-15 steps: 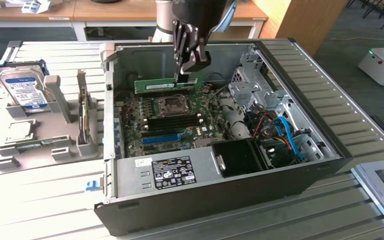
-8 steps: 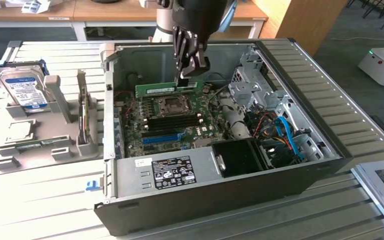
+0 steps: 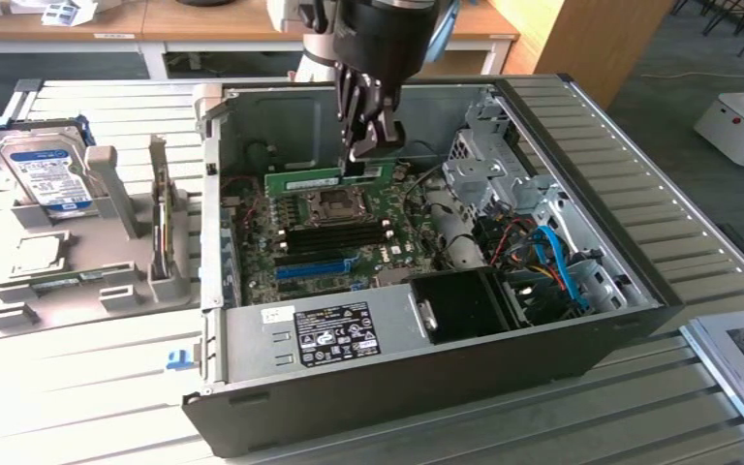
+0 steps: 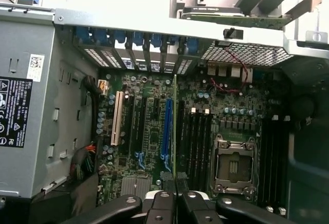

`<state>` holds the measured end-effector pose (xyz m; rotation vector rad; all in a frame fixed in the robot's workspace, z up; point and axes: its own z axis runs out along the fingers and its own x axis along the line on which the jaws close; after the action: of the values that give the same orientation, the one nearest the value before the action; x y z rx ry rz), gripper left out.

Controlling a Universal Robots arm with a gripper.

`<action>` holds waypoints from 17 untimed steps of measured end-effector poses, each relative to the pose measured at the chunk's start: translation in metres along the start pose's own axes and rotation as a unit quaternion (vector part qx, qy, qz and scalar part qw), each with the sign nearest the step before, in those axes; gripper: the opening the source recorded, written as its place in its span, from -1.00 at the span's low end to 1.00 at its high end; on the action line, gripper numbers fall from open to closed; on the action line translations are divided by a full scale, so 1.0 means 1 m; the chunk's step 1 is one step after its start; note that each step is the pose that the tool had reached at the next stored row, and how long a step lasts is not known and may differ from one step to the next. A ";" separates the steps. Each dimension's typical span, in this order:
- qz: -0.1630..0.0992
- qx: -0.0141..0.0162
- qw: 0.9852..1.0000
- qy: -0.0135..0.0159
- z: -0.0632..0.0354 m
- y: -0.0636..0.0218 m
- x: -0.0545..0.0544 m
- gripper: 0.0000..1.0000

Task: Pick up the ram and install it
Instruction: 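Pick up the ram and move it above insertion slot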

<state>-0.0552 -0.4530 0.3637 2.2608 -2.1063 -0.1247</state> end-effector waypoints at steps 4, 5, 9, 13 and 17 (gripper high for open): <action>0.000 0.001 1.000 0.000 0.0042 -0.0004 0.000 -0.76; 0.000 0.001 1.000 0.000 0.0042 -0.0004 0.000 -0.76; 0.000 0.001 1.000 0.000 0.0043 -0.0004 0.000 -0.76; 0.009 0.002 1.000 -0.001 0.0047 -0.0004 0.000 -0.76; 0.010 0.002 1.000 -0.001 0.0047 -0.0004 0.000 -0.76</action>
<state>-0.0552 -0.4530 0.3590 2.2409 -2.1316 -0.1224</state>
